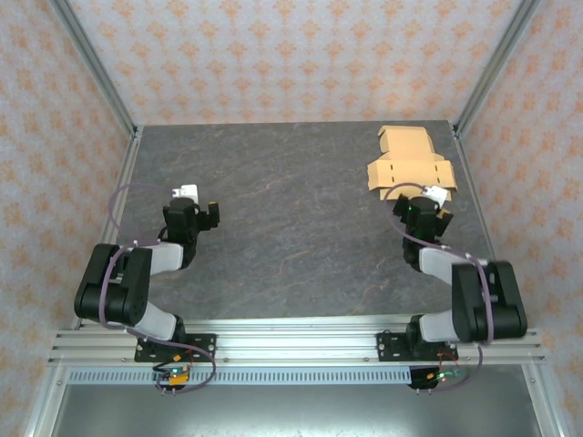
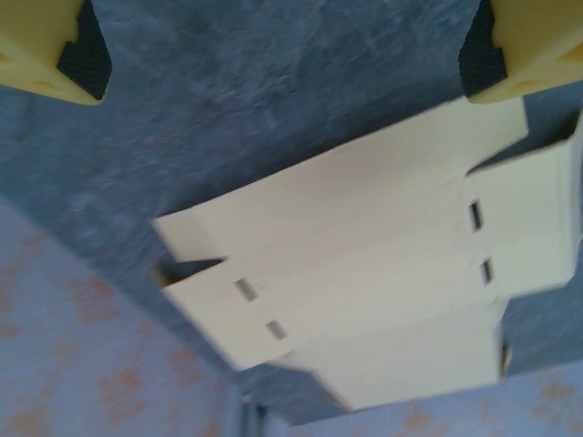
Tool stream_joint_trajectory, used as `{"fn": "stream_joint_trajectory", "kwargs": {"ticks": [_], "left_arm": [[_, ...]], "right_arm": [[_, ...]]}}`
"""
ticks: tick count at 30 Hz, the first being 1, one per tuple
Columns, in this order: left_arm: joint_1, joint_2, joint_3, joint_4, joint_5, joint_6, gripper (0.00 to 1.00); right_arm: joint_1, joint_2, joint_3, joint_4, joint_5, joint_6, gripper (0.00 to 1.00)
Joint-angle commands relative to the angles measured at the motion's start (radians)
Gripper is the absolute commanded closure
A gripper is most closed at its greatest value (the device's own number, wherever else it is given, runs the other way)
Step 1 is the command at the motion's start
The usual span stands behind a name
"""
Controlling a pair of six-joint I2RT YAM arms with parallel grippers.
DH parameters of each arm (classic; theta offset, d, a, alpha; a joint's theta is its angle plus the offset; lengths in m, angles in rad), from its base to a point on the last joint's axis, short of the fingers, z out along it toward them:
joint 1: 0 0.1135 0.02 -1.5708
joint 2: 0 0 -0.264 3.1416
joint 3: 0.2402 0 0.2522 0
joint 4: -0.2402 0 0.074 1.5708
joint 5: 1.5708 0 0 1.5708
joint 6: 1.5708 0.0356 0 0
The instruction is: Fold the paper box
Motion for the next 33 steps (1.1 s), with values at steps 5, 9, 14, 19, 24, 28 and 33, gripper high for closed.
{"fn": "stream_joint_trajectory", "kwargs": {"ticks": [5,9,14,19,24,28,33], "left_arm": [[-0.025,-0.227,0.201,-0.395,-0.059,-0.15,0.0],[-0.027,-0.442,0.134,-0.372,-0.036,-0.195,0.0],[-0.028,-0.681,0.104,-0.503,0.032,-0.124,0.0],[-0.026,-0.804,0.067,-0.533,-0.045,-0.231,0.0],[-0.023,-0.83,0.084,-0.627,-0.212,-0.412,0.0],[-0.023,-0.801,0.134,-0.745,-0.279,-0.436,0.0],[-0.023,-0.763,0.137,-0.78,-0.282,-0.426,0.0]], "right_arm": [[-0.045,-0.267,0.15,-0.51,0.013,0.283,0.01],[-0.142,-0.309,0.134,-0.527,-0.309,0.496,0.01],[-0.298,-0.201,0.128,-0.427,-0.594,0.663,0.0],[-0.426,0.036,0.133,-0.226,-0.87,0.817,0.01],[-0.473,0.2,0.185,-0.091,-1.018,0.908,0.03],[-0.475,0.246,0.234,-0.133,-1.006,0.9,0.05],[-0.476,0.343,0.287,-0.111,-1.018,0.917,0.09]]}}
